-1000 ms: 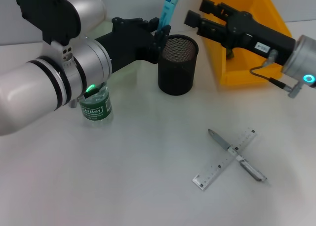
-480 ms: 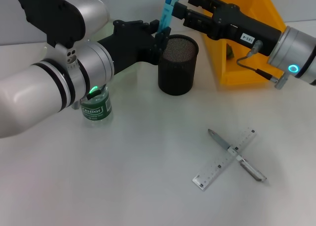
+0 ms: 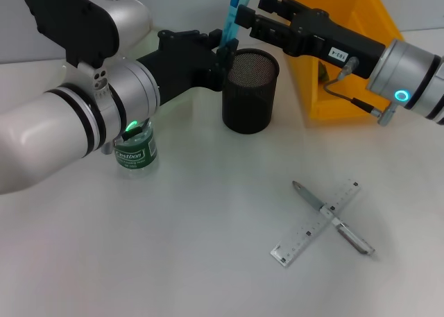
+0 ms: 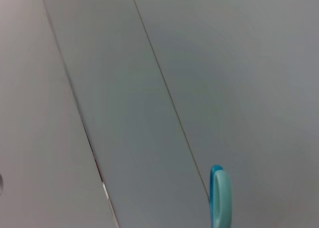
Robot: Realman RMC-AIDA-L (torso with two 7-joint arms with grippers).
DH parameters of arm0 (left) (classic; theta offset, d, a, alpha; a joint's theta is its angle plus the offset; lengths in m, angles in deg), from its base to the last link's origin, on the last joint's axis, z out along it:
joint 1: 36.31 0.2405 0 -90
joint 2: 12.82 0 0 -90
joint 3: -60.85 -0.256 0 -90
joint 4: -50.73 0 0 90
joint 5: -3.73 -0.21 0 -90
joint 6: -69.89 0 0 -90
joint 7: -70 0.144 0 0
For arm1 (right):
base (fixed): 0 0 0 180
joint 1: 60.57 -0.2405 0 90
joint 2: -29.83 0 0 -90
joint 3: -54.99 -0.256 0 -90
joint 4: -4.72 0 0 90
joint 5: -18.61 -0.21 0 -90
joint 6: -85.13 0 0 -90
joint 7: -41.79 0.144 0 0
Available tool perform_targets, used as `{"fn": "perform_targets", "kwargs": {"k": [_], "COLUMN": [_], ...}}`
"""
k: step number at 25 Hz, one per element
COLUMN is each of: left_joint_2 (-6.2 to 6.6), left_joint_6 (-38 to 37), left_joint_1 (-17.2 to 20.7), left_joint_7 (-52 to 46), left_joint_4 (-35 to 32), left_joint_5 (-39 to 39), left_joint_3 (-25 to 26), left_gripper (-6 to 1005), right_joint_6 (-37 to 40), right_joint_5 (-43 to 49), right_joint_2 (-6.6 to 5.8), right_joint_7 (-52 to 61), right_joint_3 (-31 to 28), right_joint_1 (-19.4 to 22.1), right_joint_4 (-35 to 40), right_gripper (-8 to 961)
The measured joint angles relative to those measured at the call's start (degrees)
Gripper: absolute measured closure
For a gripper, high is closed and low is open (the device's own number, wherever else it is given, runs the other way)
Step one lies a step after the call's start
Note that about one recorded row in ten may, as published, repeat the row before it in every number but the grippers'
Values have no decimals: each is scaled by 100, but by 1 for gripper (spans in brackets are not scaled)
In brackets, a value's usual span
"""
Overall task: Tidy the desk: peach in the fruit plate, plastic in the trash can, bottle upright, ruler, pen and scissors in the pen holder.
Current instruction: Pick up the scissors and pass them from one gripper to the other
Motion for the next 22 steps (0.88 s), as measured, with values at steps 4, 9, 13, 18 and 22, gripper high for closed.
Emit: {"fn": "perform_targets", "kwargs": {"k": [4,9,13,18,22], "left_joint_2": [0,0,0,0,3], "left_joint_6": [12,24,31,35,43], "left_joint_1": [0,3,5,1,-1], "left_joint_7": [19,38,45,47,55], "left_joint_4": [7,23,49,59,59], "left_joint_5": [0,0,0,-1,-1], "left_joint_3": [-3,-24,-25,-34,-34], "left_gripper": [790,791,791,791,790], "right_joint_6": [-12,-58,-154,-161,-167], "right_joint_5": [12,32,17,8,1], "right_joint_2": [0,0,1,7,9], "right_joint_7": [0,21,32,34,42], "right_joint_3": [6,30,154,155,155], "right_joint_1": [-40,-72,-107,-116,-116], "right_joint_4": [-21,-21,-20,-22,-26], "right_gripper": [171,196,215,240,259]}}
